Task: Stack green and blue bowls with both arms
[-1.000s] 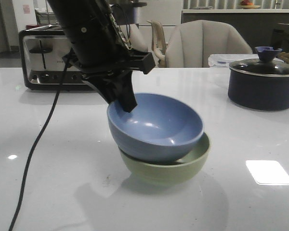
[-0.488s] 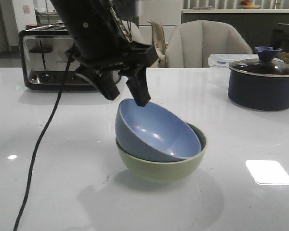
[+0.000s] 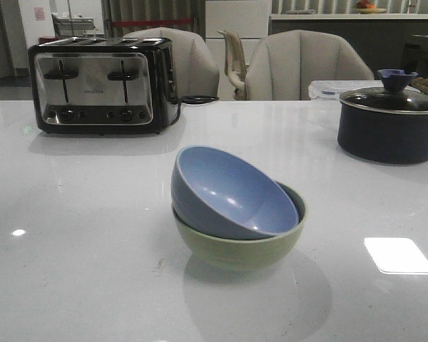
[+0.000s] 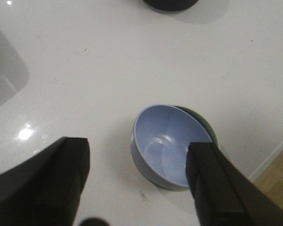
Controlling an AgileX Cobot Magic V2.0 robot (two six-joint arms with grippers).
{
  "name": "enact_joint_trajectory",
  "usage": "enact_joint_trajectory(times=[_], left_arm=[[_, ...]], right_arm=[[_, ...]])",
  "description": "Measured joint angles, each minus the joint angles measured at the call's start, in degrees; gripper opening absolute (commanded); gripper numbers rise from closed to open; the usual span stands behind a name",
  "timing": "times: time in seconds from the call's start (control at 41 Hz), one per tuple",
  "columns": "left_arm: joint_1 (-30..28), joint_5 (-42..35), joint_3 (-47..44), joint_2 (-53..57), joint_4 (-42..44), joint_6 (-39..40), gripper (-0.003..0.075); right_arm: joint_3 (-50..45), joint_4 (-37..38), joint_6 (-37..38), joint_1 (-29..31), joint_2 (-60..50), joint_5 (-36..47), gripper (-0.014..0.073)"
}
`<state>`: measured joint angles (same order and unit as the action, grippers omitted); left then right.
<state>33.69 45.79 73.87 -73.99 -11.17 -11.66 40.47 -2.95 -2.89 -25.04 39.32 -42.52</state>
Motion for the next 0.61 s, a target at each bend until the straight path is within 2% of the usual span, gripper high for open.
enact_joint_trajectory(times=[0.268,0.61], left_arm=[[0.0,0.0,-14.1,16.4,1.8,0.0,0.0501],[0.0,0.0,-28.4,31.9,2.0,0.0,0.0501]], right_arm=[[0.0,0.0,0.0,0.0,0.0,0.0,0.0473],[0.0,0.0,0.0,0.0,0.0,0.0,0.0473]])
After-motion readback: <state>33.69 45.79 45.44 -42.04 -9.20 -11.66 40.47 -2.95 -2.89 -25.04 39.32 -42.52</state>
